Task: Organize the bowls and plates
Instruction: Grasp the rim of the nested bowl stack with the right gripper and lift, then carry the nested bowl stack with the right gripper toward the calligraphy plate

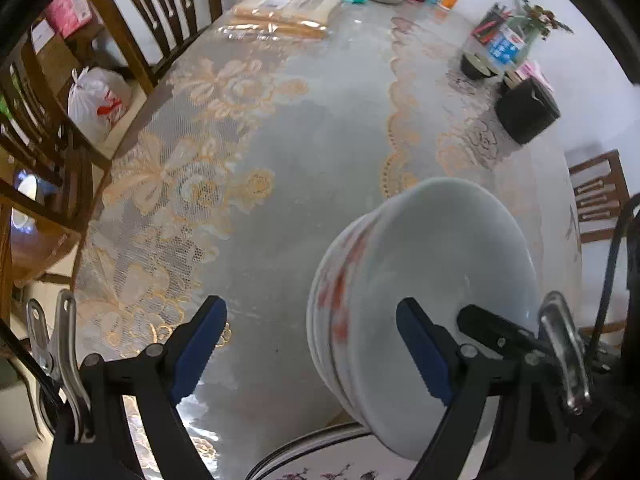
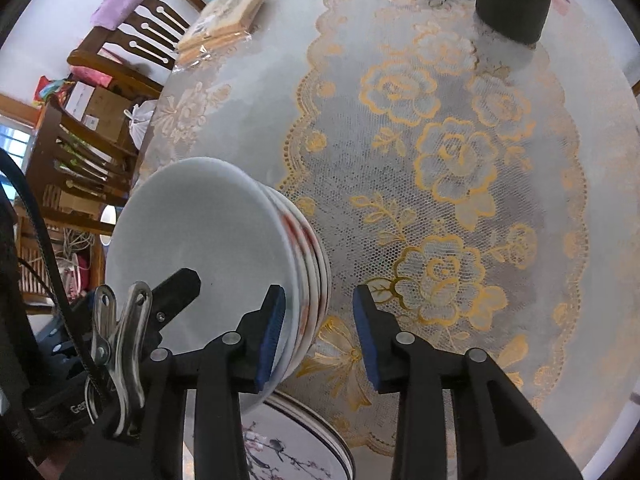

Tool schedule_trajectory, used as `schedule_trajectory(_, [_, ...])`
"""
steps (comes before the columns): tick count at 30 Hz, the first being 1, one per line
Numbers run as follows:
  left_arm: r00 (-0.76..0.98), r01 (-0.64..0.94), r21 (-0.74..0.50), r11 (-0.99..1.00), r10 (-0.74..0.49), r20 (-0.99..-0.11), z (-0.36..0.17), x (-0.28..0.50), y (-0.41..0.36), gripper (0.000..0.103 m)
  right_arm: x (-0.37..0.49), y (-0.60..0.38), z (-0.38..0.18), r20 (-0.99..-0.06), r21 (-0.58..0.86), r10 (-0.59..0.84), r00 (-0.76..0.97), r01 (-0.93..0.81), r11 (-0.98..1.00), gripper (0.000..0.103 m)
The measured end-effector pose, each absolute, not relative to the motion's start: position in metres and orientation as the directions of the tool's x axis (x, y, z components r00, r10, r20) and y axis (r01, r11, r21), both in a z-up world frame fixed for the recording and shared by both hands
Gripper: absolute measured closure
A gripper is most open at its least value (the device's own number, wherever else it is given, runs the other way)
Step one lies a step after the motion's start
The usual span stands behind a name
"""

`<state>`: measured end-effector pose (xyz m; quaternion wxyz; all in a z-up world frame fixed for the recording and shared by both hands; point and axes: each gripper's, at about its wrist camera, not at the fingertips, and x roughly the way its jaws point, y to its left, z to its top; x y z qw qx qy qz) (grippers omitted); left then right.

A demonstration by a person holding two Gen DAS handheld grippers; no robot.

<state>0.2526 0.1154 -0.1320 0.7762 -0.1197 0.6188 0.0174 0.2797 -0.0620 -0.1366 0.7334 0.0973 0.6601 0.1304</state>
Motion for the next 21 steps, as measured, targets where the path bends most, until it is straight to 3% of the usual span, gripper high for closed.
schedule_trajectory(12, [0.195, -0.321, -0.312, 0.894, -0.26, -0.946, -0.155, 0.261, 0.13, 0.013, 0.294, -0.073, -0.16, -0.876, 0.482, 0.48, 0.044, 0.035, 0.876, 0.059])
schedule_trajectory(16, [0.202, -0.387, -0.395, 0.833, -0.341, -0.918, -0.162, 0.256, 0.134, 0.019, 0.293, -0.071, -0.162, -0.867, 0.498, 0.497, 0.04, 0.033, 0.866, 0.059])
schedule_trajectory(21, [0.223, -0.393, -0.402, 0.827, -0.339, -0.914, -0.158, 0.255, 0.127, 0.028, 0.292, -0.075, -0.167, -0.839, 0.543, 0.541, 0.056, 0.06, 0.837, 0.06])
